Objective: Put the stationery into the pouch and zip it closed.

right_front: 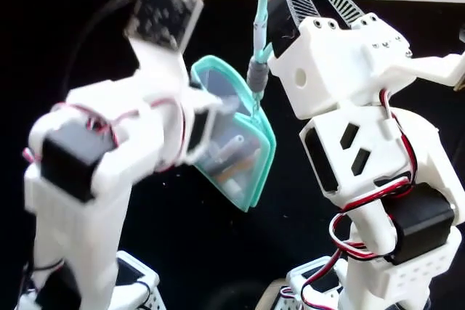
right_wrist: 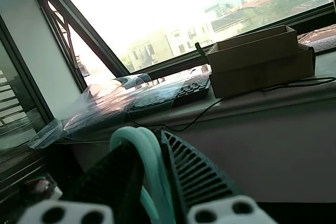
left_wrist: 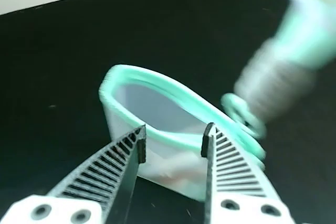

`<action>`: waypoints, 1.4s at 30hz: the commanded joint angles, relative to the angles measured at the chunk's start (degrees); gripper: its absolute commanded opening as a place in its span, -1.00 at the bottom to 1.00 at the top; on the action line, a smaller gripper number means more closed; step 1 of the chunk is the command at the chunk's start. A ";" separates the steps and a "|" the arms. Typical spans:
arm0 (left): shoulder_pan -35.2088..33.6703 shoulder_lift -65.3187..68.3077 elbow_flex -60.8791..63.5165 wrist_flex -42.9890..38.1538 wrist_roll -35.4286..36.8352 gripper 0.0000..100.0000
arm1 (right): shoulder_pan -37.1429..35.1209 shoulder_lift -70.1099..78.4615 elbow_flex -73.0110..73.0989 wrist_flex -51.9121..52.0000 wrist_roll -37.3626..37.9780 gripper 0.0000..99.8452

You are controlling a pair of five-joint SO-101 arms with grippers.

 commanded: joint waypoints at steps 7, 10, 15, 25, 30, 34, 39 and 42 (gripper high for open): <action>7.34 -17.19 14.29 0.44 0.00 -0.59 | 0.66 0.13 -2.77 -3.56 -1.67 -0.99; 10.15 -20.35 18.42 -0.09 0.00 -0.59 | 0.75 0.22 -2.59 -4.35 -5.01 -0.99; 10.68 -22.64 26.42 -5.45 0.09 -0.60 | 0.75 2.95 -2.95 -4.35 -5.63 -0.99; 4.70 -22.90 37.05 -12.13 -0.35 -0.60 | 0.75 3.30 -2.95 -4.35 -5.71 -0.99; -4.35 -22.55 37.41 -13.01 -0.35 -0.60 | 0.75 3.21 -2.95 -4.35 -5.71 -0.99; -5.67 -22.55 37.41 -13.27 -0.35 -0.70 | 0.75 3.21 -2.95 -4.35 -5.71 -0.99; -6.29 -22.55 41.63 -22.86 -0.35 -0.99 | 0.75 3.21 -2.95 -4.35 -5.71 -0.99; -8.04 -22.46 47.96 -30.68 -0.35 -0.98 | 0.66 3.21 -3.03 -4.35 -5.71 -0.99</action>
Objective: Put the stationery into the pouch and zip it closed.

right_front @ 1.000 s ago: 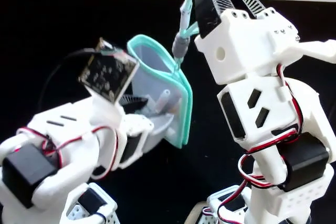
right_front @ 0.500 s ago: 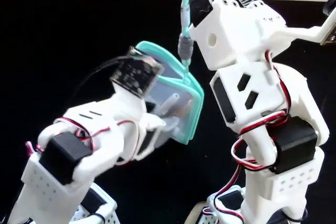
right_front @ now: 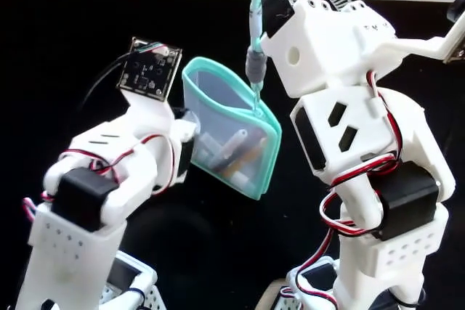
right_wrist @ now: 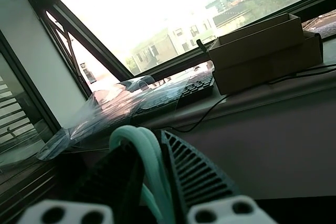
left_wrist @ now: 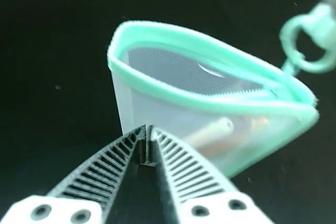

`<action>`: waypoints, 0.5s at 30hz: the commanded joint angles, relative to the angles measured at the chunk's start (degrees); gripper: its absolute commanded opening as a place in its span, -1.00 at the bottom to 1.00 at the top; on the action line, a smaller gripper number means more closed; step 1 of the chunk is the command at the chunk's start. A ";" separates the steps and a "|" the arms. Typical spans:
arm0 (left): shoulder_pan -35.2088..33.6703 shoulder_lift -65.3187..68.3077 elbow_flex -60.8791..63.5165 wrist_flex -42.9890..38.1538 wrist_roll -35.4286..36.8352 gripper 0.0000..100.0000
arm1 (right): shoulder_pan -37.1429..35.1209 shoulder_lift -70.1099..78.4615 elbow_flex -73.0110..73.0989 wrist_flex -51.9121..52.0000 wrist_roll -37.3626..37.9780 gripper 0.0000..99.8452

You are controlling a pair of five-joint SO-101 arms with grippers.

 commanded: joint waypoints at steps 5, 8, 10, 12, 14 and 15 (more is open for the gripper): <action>-3.30 -0.40 13.14 -18.55 -0.44 -0.99 | 0.40 -1.01 -2.51 -1.63 -0.62 -0.99; -3.74 -0.40 15.96 -24.18 -0.44 -0.99 | 0.40 -1.19 -2.51 -1.63 -0.62 -0.99; -5.58 -0.40 17.19 -27.08 -0.44 -0.99 | 0.31 -1.19 -2.51 -1.63 -0.62 -0.99; -8.22 -0.40 18.24 -29.80 -0.44 -0.99 | 0.31 -1.19 -2.59 -1.63 -0.62 -0.99; -9.54 -0.31 19.30 -31.91 -0.35 -0.99 | -0.04 -1.19 -2.59 -1.63 -0.70 -0.99; -9.80 -0.31 20.00 -32.88 -0.35 -0.99 | -0.92 -1.19 -2.59 -1.63 -0.70 -0.99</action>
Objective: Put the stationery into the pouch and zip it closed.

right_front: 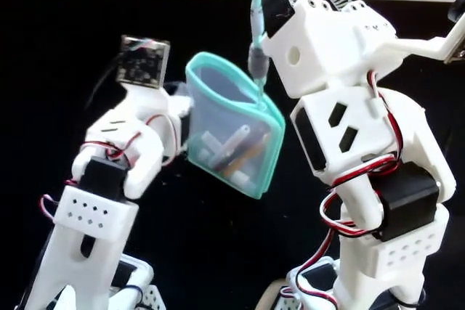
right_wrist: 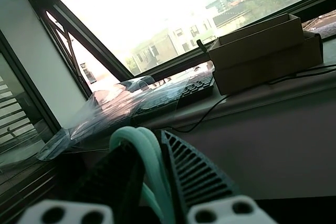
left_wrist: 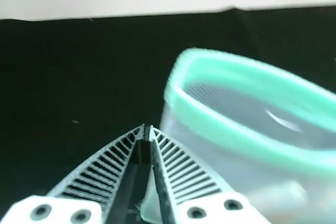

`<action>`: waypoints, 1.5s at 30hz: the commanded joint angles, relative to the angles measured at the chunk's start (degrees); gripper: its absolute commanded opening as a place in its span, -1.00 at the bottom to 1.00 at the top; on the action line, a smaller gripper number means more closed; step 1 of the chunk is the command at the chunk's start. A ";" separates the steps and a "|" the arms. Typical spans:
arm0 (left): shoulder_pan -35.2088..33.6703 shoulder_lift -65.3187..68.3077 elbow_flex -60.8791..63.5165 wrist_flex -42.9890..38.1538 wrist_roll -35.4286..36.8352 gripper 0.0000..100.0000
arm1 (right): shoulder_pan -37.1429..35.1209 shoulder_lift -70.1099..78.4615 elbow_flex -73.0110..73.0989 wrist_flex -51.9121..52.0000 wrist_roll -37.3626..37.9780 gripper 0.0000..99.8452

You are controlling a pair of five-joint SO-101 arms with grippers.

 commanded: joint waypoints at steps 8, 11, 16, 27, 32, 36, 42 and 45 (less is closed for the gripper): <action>-1.54 -0.40 5.41 -8.35 -0.09 -0.99 | -4.44 -1.19 -2.59 -1.80 -0.70 -0.99; -1.63 -0.40 6.37 -9.85 -0.09 -0.99 | -5.76 -0.57 -6.20 -1.80 -0.70 -0.99; -1.63 -0.40 6.29 -10.11 -0.09 -0.99 | -8.13 -0.48 -10.33 -1.80 -0.70 -0.99; -1.71 -0.40 6.37 -9.93 -0.18 -0.99 | -8.13 -0.48 -8.66 -1.45 -0.70 -0.99; -1.80 -0.40 6.37 -9.93 -0.35 -0.99 | -8.13 -0.57 -3.30 -1.45 -0.70 -0.99; -1.80 -0.40 6.37 -9.93 -0.35 -0.99 | -8.22 -0.57 -2.33 -1.45 -0.70 -0.99; -3.91 -0.48 6.37 -9.85 -0.35 -0.99 | -8.22 -0.57 -2.59 -1.45 -0.70 -0.99; -4.53 -0.75 6.64 -9.76 -0.35 -0.99 | -8.22 -0.57 -2.68 -1.45 -0.70 -0.99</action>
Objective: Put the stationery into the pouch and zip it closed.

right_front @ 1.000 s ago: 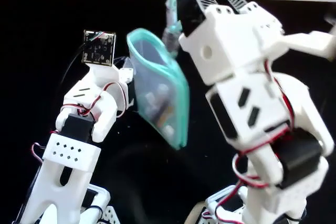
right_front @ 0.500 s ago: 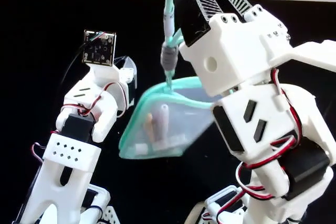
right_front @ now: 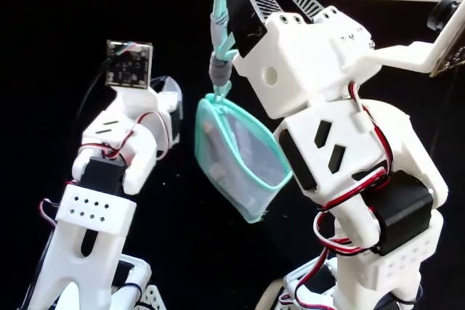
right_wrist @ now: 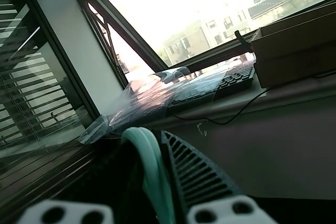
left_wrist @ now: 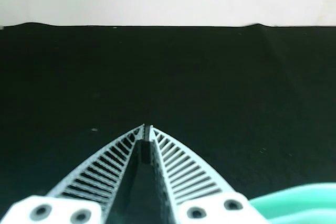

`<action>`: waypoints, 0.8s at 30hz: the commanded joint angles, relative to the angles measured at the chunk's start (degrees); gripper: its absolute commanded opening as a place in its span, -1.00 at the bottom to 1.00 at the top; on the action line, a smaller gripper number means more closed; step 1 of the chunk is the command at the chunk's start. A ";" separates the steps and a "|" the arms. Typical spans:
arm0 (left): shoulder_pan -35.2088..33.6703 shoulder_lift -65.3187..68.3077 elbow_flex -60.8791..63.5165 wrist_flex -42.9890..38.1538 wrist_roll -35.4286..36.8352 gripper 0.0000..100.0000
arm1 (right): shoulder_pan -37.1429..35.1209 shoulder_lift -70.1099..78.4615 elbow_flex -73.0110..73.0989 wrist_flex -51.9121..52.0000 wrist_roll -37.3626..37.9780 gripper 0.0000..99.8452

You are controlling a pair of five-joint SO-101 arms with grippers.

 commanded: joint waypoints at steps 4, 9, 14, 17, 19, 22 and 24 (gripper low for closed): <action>-0.22 -0.84 2.51 -0.79 -0.44 -0.99 | -0.57 -0.57 -0.66 -1.45 -0.70 -0.99; -0.75 -0.92 3.82 -0.79 -0.44 -0.99 | -2.15 -0.57 -0.66 -1.45 -0.70 -0.99; -6.46 -0.92 1.36 -1.05 -0.44 -0.99 | -2.51 -0.57 -0.66 -1.45 -0.44 -0.99; -8.92 -0.92 -0.13 -0.97 -0.44 -0.99 | -2.51 -0.57 -0.66 -1.45 -0.62 -0.99; -9.45 -0.92 -0.48 -0.88 -0.44 -0.99 | -2.51 -0.57 -0.75 -1.45 -0.62 -0.99; -9.71 -0.92 -0.22 -0.88 -0.44 -0.99 | -2.51 -0.84 -0.75 -1.45 -0.62 -0.99; -9.71 -0.92 -0.04 -0.88 -0.44 -0.99 | -2.59 -1.10 -0.75 -1.45 -0.62 -0.99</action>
